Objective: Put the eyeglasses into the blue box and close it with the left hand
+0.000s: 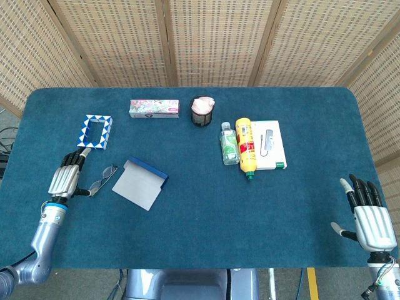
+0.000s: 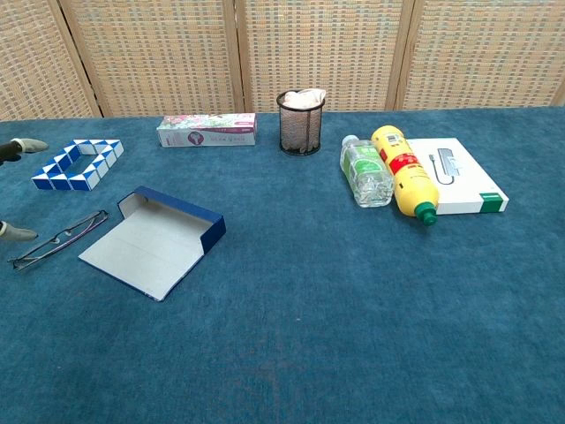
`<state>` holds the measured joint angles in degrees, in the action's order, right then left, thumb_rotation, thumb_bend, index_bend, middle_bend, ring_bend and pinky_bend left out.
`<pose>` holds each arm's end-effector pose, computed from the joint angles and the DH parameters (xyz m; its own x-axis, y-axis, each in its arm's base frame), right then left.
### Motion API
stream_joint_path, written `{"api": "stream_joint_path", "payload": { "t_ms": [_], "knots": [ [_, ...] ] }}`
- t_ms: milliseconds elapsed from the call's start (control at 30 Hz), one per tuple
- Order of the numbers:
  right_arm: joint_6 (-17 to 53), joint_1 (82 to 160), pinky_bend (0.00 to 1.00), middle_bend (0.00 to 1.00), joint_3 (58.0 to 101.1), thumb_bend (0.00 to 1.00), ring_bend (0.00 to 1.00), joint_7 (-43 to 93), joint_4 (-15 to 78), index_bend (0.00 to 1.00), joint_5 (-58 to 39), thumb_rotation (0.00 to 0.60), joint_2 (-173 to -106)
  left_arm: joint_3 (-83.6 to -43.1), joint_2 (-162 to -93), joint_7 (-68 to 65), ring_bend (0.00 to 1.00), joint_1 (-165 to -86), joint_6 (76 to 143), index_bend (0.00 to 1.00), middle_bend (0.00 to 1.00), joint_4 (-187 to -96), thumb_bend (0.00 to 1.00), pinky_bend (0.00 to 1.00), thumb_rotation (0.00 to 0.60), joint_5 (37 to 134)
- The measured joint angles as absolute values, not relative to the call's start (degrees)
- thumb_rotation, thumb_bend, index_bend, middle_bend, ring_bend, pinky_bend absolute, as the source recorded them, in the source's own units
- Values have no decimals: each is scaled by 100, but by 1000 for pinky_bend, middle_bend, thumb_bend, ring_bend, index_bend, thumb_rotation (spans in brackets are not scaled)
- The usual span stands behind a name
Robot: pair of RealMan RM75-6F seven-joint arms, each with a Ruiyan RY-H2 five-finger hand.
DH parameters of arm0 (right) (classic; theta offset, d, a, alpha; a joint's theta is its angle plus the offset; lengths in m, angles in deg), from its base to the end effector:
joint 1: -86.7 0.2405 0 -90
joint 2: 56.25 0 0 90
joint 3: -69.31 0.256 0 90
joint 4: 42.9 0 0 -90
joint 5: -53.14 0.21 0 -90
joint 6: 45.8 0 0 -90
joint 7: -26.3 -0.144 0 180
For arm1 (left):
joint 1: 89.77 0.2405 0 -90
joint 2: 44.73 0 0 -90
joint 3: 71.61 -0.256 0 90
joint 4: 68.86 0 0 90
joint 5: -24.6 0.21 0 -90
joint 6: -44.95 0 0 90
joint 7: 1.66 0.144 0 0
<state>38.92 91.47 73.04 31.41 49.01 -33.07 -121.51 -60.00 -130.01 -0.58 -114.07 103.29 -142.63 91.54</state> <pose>-0.3096 -0.1837 0.1544 0.4640 0.0061 0.8858 -0.8857 -0.0125 0.4640 -0.2973 0.3130 0.0400 0.2488 0.2225 0.9427 0.9641 0.0362 -0.2630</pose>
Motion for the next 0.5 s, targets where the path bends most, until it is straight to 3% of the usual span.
{"api": "stream_joint_path", "payload": {
  "t_ms": [500],
  "knots": [
    [3844,9163,0,0,7309,53,0,3149,4934,0,-3263,600,-12140,-5918,-13833,-120,0,-11773,10023,0,0,-12761,55,0,600,8965]
  ]
}}
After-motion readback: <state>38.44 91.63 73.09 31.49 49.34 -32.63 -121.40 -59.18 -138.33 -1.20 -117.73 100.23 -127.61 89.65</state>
